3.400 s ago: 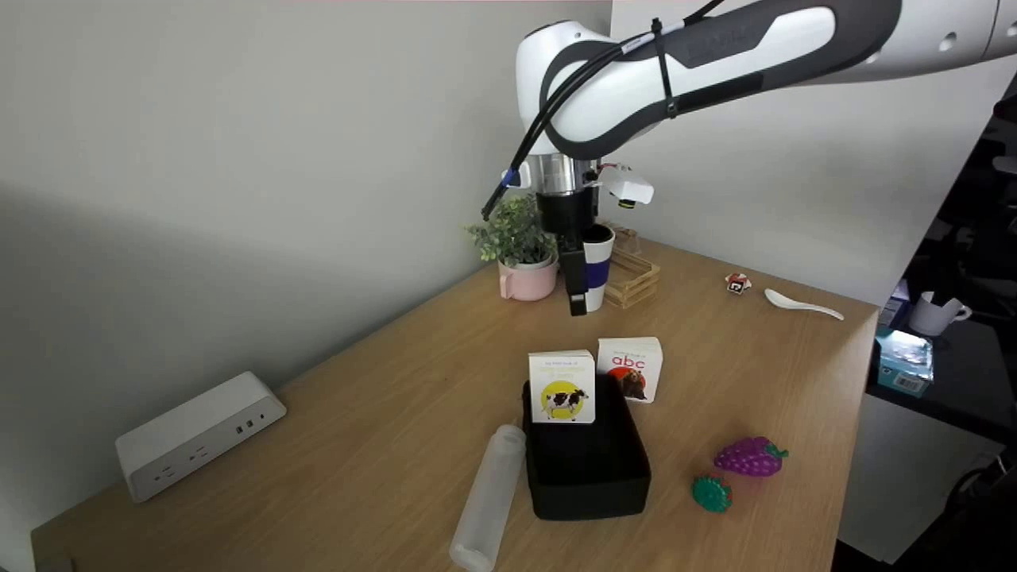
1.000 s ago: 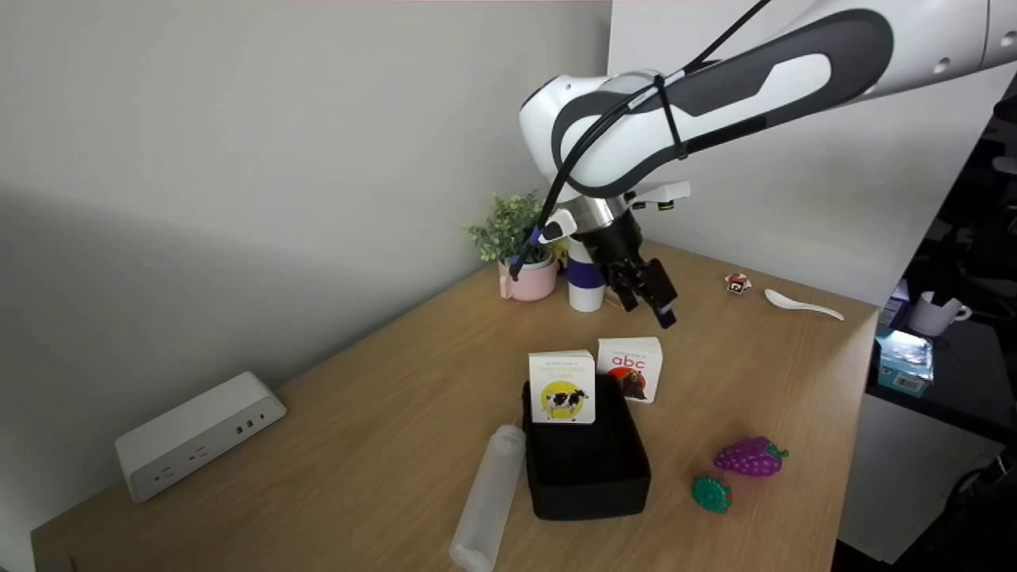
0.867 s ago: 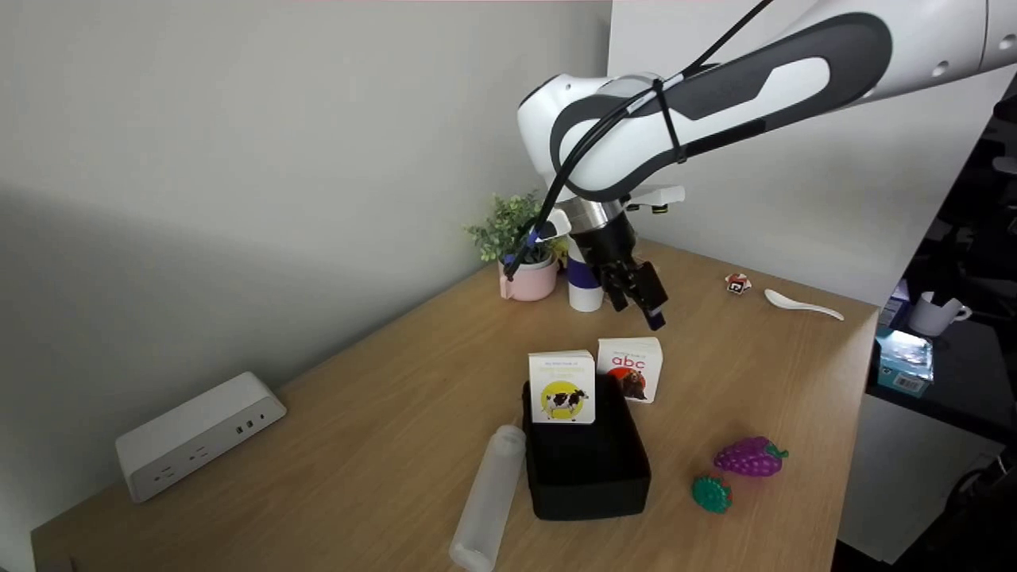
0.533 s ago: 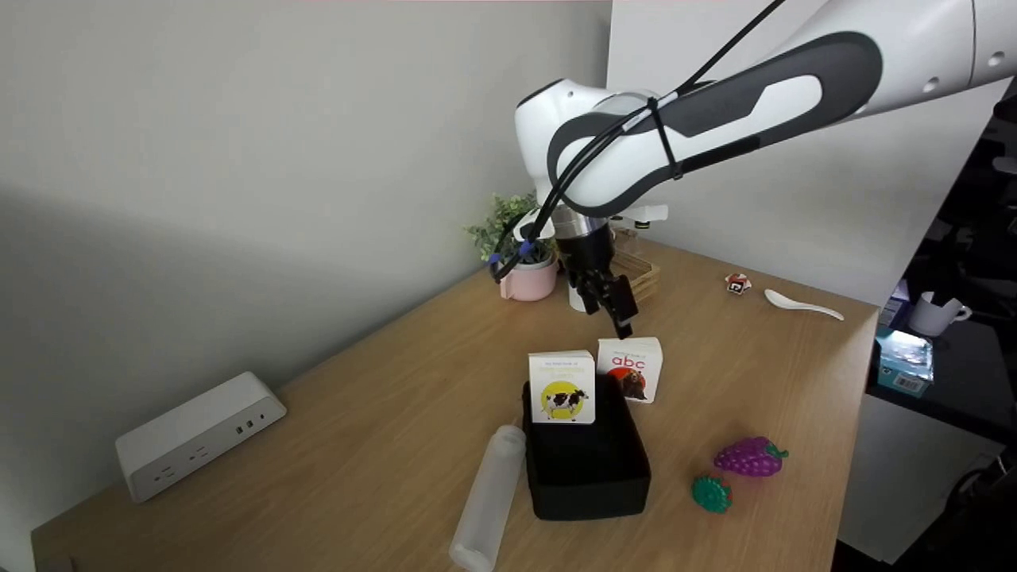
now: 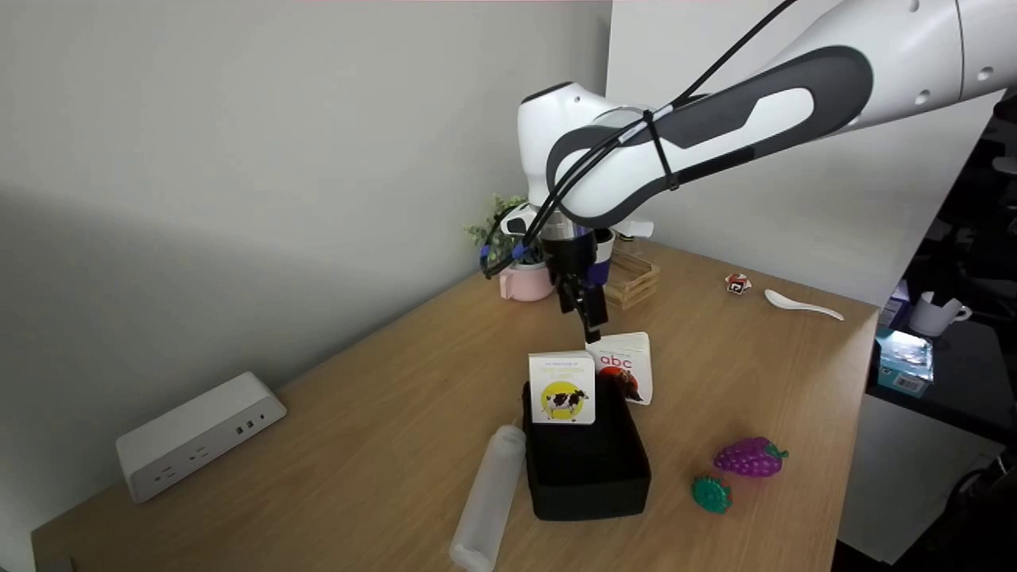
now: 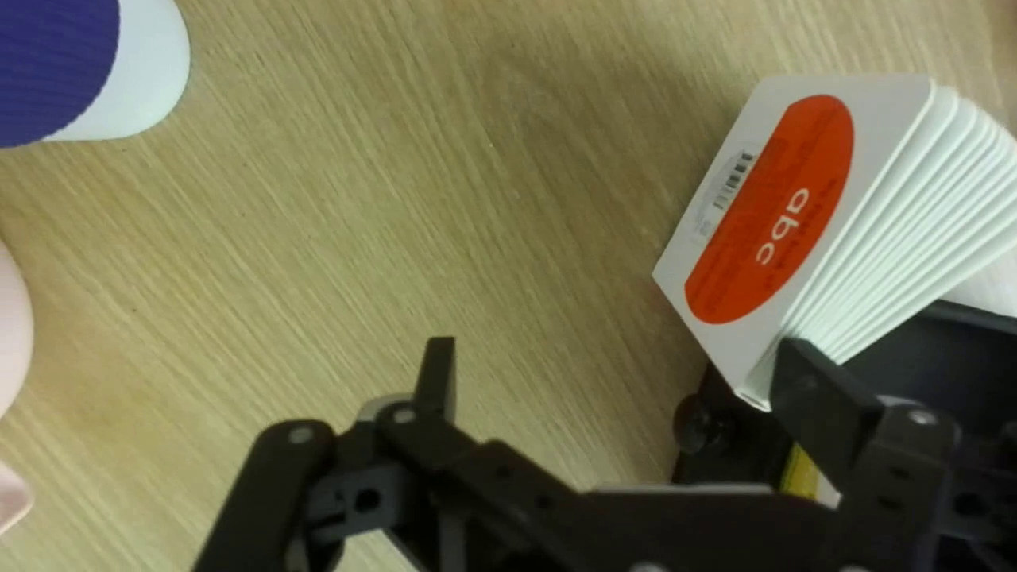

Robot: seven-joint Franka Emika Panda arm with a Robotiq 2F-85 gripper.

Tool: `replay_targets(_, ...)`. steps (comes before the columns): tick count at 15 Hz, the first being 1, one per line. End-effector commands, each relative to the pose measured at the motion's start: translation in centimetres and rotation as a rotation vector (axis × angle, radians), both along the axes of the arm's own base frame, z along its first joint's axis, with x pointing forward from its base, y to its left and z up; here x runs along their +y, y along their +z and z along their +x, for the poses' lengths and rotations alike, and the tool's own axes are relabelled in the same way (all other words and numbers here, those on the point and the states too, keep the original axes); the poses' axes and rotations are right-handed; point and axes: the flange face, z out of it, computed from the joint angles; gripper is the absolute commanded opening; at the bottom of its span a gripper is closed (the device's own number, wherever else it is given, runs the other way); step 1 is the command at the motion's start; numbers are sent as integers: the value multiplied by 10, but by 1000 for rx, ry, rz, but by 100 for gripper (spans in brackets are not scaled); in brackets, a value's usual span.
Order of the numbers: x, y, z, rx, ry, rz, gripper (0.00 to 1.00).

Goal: Put the yellow and orange books in the black box

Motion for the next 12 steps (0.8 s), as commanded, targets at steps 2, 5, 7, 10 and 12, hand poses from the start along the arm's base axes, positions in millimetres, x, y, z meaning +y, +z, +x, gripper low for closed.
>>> replay_targets(2,0,0,1,-48,-30,16,100)
replay_targets(5,0,2,3,-71,-38,19,100)
replay_targets(7,0,3,4,-78,-43,18,100)
replay_targets(10,3,3,0,-66,-95,29,100)
replay_targets(12,7,5,-5,-58,-143,34,100)
